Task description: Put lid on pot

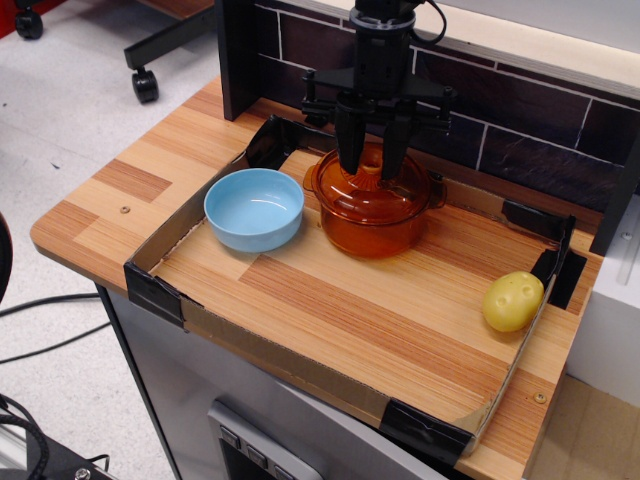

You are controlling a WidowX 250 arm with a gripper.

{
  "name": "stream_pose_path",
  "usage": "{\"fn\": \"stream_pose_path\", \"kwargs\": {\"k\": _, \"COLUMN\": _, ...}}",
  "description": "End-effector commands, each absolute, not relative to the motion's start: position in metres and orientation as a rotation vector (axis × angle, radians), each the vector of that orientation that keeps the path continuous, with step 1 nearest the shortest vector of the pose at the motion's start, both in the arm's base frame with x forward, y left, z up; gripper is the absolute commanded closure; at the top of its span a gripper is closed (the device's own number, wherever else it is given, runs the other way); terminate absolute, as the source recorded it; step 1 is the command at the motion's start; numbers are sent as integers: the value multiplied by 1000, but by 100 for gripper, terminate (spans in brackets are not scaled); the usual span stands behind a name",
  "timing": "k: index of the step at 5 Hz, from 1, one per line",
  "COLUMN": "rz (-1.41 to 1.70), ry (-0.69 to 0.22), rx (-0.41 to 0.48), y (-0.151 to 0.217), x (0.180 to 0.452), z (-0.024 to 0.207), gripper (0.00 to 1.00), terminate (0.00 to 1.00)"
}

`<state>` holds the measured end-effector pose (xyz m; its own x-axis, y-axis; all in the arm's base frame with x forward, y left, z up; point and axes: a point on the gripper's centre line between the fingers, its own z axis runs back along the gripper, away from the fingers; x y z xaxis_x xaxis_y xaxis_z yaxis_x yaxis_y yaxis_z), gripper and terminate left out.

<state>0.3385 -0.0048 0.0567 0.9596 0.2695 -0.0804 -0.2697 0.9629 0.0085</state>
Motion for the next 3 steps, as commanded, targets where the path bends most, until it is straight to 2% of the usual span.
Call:
{"fn": "stream_pose_path", "kwargs": {"k": 1, "rz": 212, "ry": 26, "rx": -76, "y": -13, "x": 341, "z": 94, "gripper": 0, "terminate": 0}}
{"fn": "stream_pose_path", "kwargs": {"k": 2, "rz": 221, "ry": 15, "rx": -134, "y": -18, "x": 343, "z": 121, "gripper": 0, "terminate": 0}}
{"fn": "stream_pose_path", "kwargs": {"k": 3, "rz": 213, "ry": 7, "rx": -178, "y": -16, "x": 338, "z": 147, "gripper": 0, "terminate": 100}}
